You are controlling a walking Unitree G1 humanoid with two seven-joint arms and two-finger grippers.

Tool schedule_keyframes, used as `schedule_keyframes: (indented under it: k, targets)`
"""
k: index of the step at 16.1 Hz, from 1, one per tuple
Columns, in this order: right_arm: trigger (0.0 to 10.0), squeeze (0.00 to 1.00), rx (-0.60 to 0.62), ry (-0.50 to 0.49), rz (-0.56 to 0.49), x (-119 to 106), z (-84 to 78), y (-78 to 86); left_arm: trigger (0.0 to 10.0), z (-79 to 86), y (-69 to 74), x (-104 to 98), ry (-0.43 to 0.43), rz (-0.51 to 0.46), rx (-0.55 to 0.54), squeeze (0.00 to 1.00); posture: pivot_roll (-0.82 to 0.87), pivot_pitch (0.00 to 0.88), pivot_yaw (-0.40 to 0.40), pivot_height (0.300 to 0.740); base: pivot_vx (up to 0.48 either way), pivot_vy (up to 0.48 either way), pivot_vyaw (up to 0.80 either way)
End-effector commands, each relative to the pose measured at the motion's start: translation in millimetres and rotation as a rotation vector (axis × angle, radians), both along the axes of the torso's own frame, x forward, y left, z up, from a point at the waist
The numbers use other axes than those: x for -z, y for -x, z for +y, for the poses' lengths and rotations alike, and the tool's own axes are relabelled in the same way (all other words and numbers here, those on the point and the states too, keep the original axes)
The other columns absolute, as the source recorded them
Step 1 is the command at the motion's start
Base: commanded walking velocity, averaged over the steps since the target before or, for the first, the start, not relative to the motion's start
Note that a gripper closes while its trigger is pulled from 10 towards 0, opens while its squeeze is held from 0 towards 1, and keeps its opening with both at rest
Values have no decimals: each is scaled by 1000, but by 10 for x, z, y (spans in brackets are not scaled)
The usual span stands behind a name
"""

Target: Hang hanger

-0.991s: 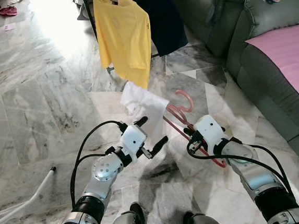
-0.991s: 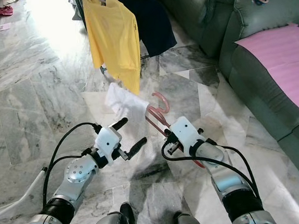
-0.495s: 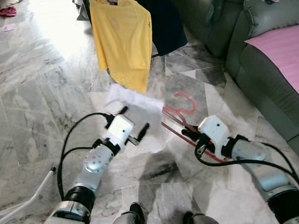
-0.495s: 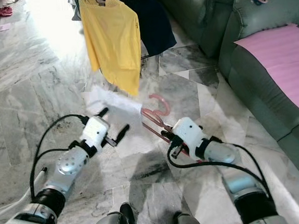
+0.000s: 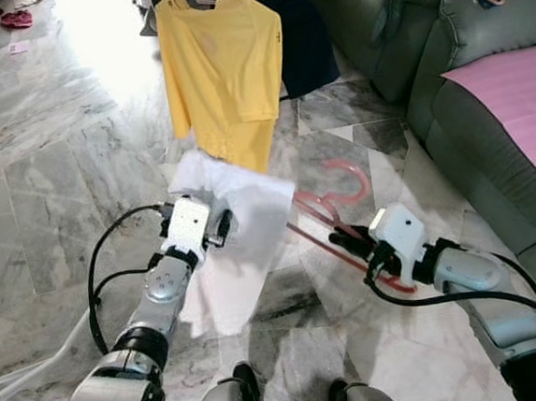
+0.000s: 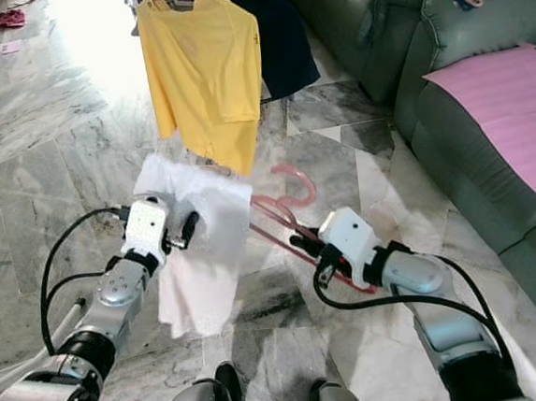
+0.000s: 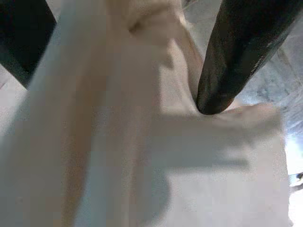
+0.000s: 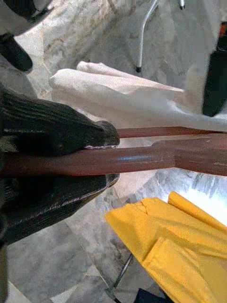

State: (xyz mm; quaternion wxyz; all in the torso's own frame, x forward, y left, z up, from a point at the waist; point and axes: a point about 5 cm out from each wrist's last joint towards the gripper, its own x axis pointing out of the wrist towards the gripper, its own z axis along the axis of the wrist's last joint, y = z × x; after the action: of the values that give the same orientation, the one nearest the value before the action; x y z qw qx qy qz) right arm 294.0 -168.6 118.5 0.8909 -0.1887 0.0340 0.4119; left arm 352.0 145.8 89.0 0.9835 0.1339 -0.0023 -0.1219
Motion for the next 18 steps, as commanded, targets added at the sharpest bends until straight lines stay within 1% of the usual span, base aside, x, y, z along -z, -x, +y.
schedule_keyframes:
  k: [1,3,5,12,14,18]
  targets:
    - [0,0,-21,-14,-24,-78,10,16,0,17,-7,6,6,6,-26,0,-157,179,42,740,0,0,0]
    - [0,0,-20,-11,-22,-78,6,17,0,27,-22,-30,9,-15,-39,0,-158,176,40,740,0,0,0]
    - [0,0,-9,13,-19,-52,-18,9,0,50,-41,-89,8,-51,-50,0,-159,172,41,740,0,0,0]
    - [0,0,37,41,-19,21,-30,-36,0,54,-17,-112,-6,-91,-31,0,-149,167,38,740,0,0,0]
    - [0,0,49,73,-7,79,-38,-39,0,31,-29,-161,7,-119,-28,0,-147,168,38,740,0,0,0]
    - [0,0,40,92,13,160,-13,-11,0,3,-59,-272,3,-183,-27,0,-149,168,39,740,0,0,0]
